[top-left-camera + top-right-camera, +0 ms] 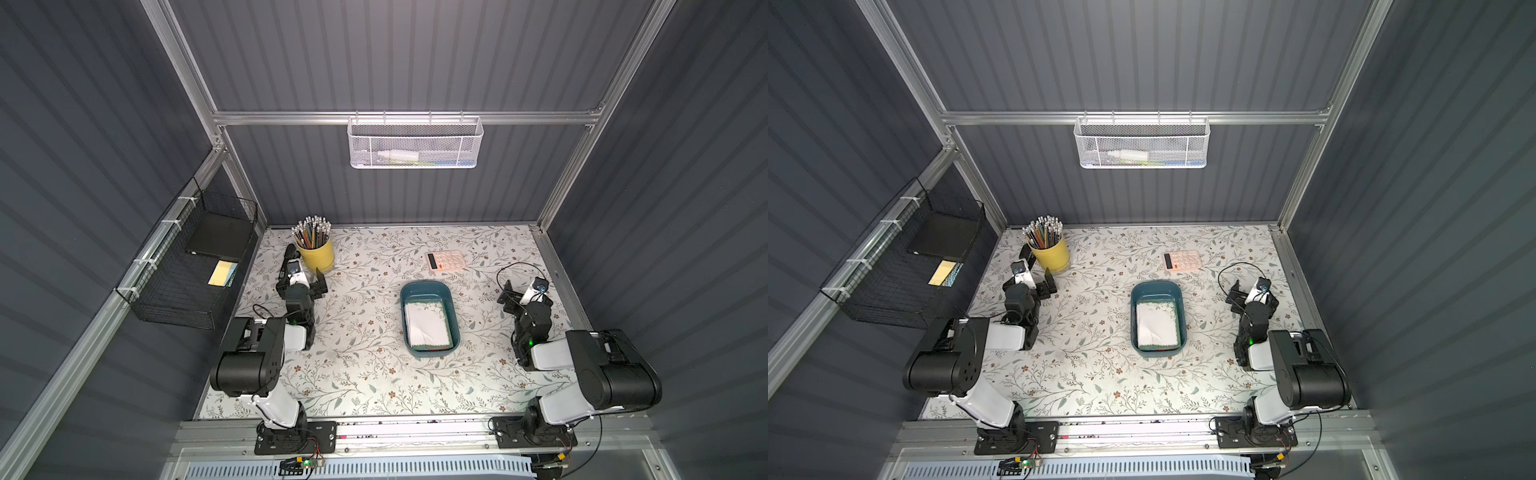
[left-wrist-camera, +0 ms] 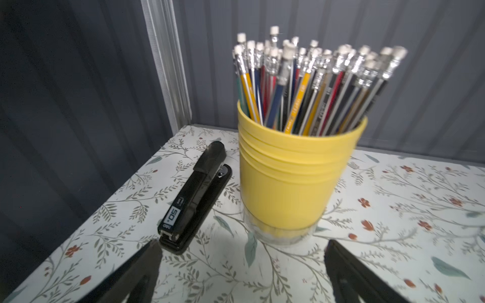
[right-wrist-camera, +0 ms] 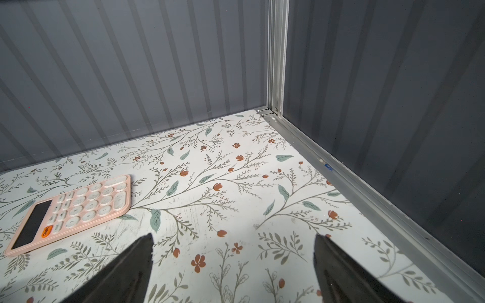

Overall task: Take out the stationery paper from the storage box
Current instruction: Pick up the stationery paper from the storage box.

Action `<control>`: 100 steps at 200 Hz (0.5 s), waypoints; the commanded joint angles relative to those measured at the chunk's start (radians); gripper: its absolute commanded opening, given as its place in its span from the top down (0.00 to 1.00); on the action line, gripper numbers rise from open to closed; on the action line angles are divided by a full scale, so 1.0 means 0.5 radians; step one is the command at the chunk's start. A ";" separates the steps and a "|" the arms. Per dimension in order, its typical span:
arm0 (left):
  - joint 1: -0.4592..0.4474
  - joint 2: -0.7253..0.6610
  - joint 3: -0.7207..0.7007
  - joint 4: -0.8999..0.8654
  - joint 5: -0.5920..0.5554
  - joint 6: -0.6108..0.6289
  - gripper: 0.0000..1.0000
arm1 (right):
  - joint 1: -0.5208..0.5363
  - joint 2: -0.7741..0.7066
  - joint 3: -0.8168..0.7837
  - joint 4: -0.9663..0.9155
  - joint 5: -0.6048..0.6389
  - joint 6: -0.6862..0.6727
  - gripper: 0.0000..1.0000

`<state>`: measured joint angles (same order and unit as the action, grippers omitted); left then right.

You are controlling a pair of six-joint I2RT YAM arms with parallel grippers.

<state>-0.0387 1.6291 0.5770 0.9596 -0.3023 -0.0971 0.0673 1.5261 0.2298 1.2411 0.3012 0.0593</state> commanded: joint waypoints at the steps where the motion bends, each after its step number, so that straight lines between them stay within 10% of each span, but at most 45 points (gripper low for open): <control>1: -0.001 -0.248 0.484 -0.853 -0.184 -0.209 0.01 | -0.003 -0.043 -0.004 0.026 0.070 0.017 0.01; 58: 0.004 -0.140 1.391 -2.046 -0.042 -0.485 0.01 | -0.010 -0.272 0.394 -0.823 0.016 0.016 0.01; 100: 0.004 -0.265 1.436 -1.899 0.329 -0.741 0.01 | -0.092 -0.607 0.734 -1.270 0.083 0.640 0.01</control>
<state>-0.0387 1.5356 1.2819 0.0692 -0.2588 -0.3660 0.0532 1.2861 0.5083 0.8005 0.3119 0.1616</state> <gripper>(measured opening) 0.992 0.987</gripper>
